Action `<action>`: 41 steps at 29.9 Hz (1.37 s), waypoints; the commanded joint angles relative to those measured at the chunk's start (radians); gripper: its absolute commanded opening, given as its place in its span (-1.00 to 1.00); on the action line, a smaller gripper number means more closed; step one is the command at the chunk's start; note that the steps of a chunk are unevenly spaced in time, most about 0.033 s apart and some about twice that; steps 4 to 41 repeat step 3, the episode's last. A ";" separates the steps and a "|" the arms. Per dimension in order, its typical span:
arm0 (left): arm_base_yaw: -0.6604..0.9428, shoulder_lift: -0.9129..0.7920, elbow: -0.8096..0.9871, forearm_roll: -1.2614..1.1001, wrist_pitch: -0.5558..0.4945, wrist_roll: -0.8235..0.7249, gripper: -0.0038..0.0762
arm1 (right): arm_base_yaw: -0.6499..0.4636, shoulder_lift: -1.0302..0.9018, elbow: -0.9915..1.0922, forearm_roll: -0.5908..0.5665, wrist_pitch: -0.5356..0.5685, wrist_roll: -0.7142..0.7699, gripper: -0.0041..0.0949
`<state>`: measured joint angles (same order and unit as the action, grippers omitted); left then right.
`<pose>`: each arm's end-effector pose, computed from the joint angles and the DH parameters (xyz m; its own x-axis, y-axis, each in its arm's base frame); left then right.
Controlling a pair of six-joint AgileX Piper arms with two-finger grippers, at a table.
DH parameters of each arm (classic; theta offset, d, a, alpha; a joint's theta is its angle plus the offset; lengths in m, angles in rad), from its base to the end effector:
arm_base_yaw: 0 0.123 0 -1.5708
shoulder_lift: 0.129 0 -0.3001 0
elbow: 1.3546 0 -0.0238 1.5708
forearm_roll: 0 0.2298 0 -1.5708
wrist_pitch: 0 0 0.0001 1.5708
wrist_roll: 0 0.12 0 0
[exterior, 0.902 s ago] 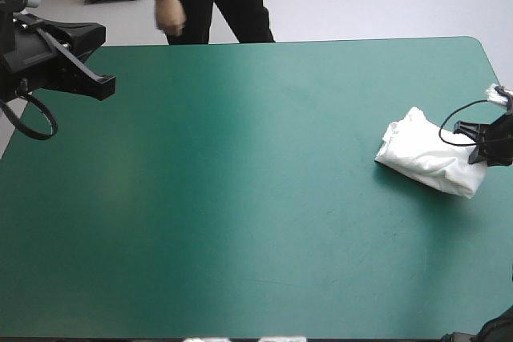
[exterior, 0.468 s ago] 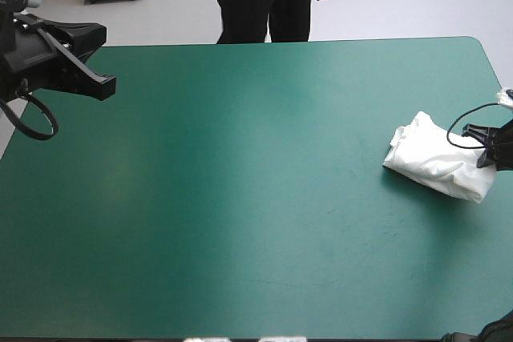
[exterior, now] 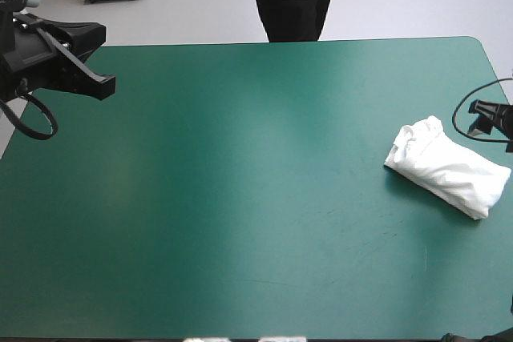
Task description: Fold the cloth
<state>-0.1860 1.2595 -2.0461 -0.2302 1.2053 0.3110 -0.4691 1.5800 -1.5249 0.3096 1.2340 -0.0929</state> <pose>0.1781 -0.0595 0.5724 -0.2179 0.2652 -0.9393 0.4398 0.8858 0.1481 0.2950 -0.1108 0.3448 -0.8226 0.4303 -0.3716 0.3471 0.8978 0.2712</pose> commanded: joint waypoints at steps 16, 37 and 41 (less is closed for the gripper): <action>0.000 -0.006 -0.011 -0.036 -0.103 -0.010 -0.93 | -0.006 -0.084 -0.107 0.229 -0.005 -0.079 0.39; 0.000 -0.006 -0.011 -0.036 -0.103 -0.010 -0.93 | -0.006 -0.084 -0.107 0.229 -0.005 -0.079 0.39; 0.000 -0.006 -0.011 -0.036 -0.103 -0.010 -0.93 | -0.006 -0.084 -0.107 0.229 -0.005 -0.079 0.39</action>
